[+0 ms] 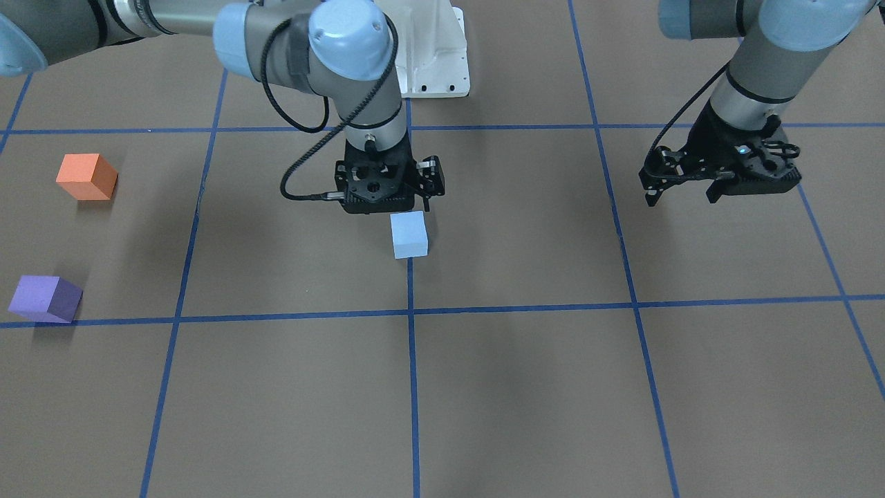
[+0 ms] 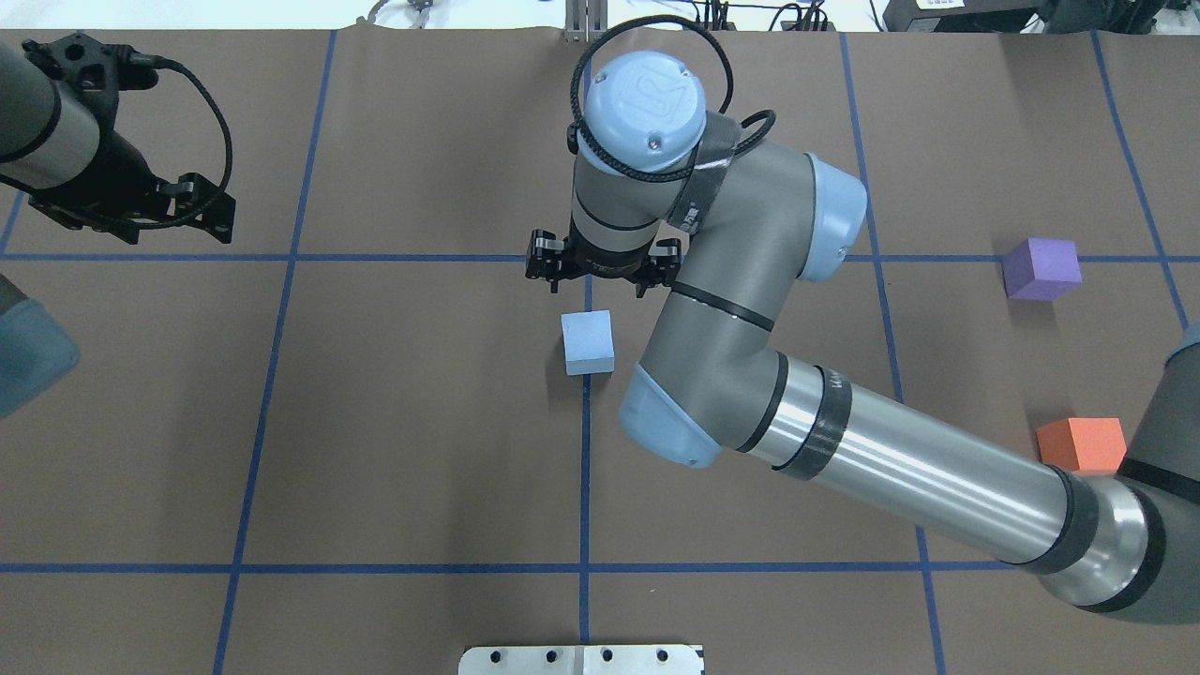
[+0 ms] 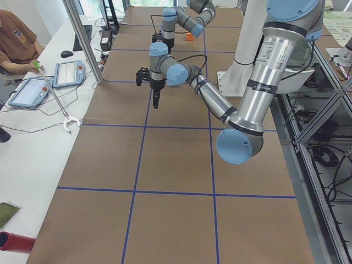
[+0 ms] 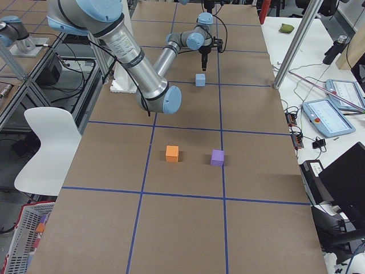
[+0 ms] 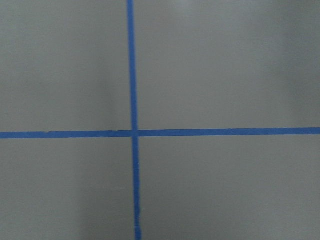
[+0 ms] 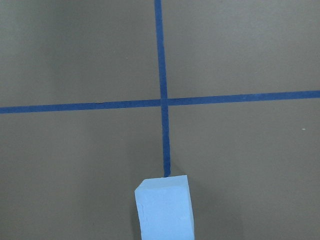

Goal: Place blue block between orange and purple blocks
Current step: 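Close the right gripper on the light blue cube while the left arm withdraws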

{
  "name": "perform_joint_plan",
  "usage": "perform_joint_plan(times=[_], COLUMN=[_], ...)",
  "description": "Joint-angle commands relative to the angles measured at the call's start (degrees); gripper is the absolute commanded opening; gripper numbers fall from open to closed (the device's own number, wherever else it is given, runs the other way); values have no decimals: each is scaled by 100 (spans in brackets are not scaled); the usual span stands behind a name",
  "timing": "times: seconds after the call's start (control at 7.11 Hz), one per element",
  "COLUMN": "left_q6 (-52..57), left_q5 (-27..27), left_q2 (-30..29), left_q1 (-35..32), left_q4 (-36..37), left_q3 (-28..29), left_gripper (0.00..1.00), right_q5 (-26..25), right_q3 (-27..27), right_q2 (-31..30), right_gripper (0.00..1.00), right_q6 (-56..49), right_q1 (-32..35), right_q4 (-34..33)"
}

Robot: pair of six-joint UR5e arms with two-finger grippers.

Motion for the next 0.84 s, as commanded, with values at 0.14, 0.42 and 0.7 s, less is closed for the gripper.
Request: perform_joint_plan(times=[0.14, 0.42, 0.7], left_q6=[760, 779, 1427], left_q5=[184, 184, 175], left_q2=[266, 266, 310], left_q1=[-105, -140, -324], left_q4=[-5, -13, -5], left_q3=[165, 245, 332], left_gripper=[100, 100, 100], right_q5=[-300, -309, -318], right_q3=[-382, -714, -996], right_q2=[46, 37, 3], right_gripper=[100, 100, 100], right_q6=[-507, -788, -781], right_q1=[-319, -328, -363], right_q4=[83, 187, 661])
